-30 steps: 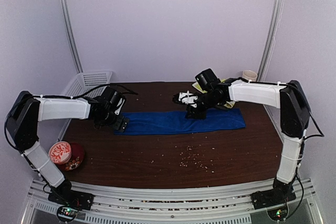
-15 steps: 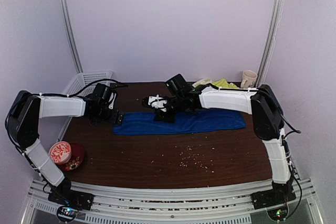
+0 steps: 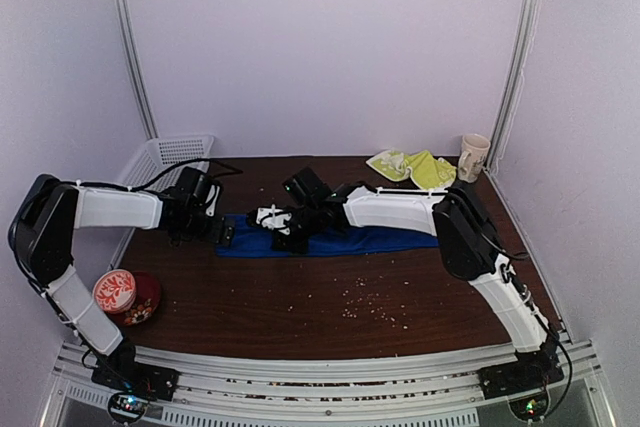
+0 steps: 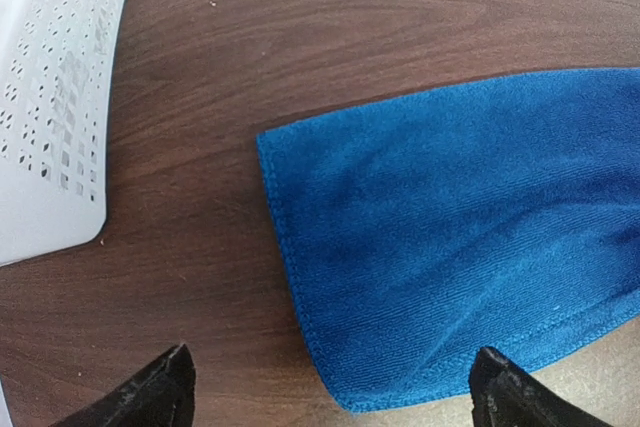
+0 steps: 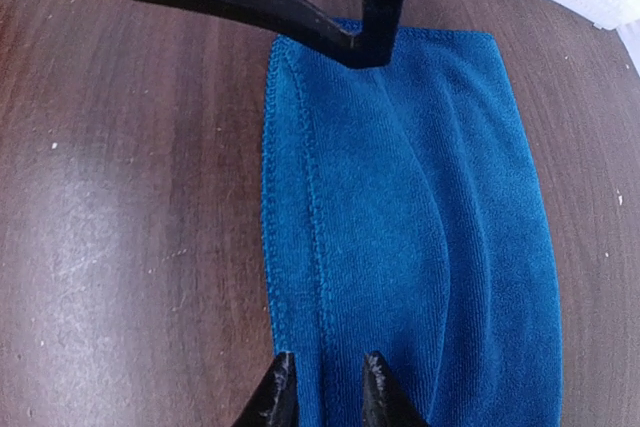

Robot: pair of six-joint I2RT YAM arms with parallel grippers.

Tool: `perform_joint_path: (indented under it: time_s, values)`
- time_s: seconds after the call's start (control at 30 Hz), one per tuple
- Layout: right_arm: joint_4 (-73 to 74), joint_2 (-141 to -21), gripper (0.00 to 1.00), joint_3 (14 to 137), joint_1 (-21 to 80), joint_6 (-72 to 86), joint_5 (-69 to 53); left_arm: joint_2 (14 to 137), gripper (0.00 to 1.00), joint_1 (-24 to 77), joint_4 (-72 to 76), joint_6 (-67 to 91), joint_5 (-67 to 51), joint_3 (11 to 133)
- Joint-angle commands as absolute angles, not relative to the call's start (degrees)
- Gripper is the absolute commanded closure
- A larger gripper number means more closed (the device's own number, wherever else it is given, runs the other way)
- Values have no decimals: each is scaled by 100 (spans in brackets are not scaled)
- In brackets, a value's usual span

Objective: Roll the towels
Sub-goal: Adjust the towel at the center of the board.

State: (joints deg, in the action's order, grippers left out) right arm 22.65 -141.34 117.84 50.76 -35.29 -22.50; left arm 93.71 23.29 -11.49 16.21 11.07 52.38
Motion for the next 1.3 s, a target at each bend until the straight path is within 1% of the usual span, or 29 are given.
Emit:
perform_joint_path:
  time_s: [0.0,0.23,0.7,0.8,0.9,1.03,1.27]
  values:
    - [2268,-14435,78,12310,5107,-3230,-2163,9202,2,2309,-875,1628,1116,5162]
    - [2273,-14604,79,12437,5106,-3247,-1978,9090,2,2310,-822,1635,1072,5111]
    - [2505,-14739,77,12432,5072,-3322,-2004,9093,2,2307,-760,1652,1002,5090]
    - [2503,-14739,80,12428,5071,-3293,-2020,9103,2,2311,-747,1653,988,5089]
    - [2503,-14756,87,12430,5059,-3270,-2039,9107,2,2311,-747,1652,993,5076]
    - [2496,-14758,94,12437,5049,-3267,-2030,9105,2,2310,-738,1666,999,5058]
    - [2571,-14727,98,12577,5049,-3323,-2075,9139,2,2312,-729,1661,991,5063]
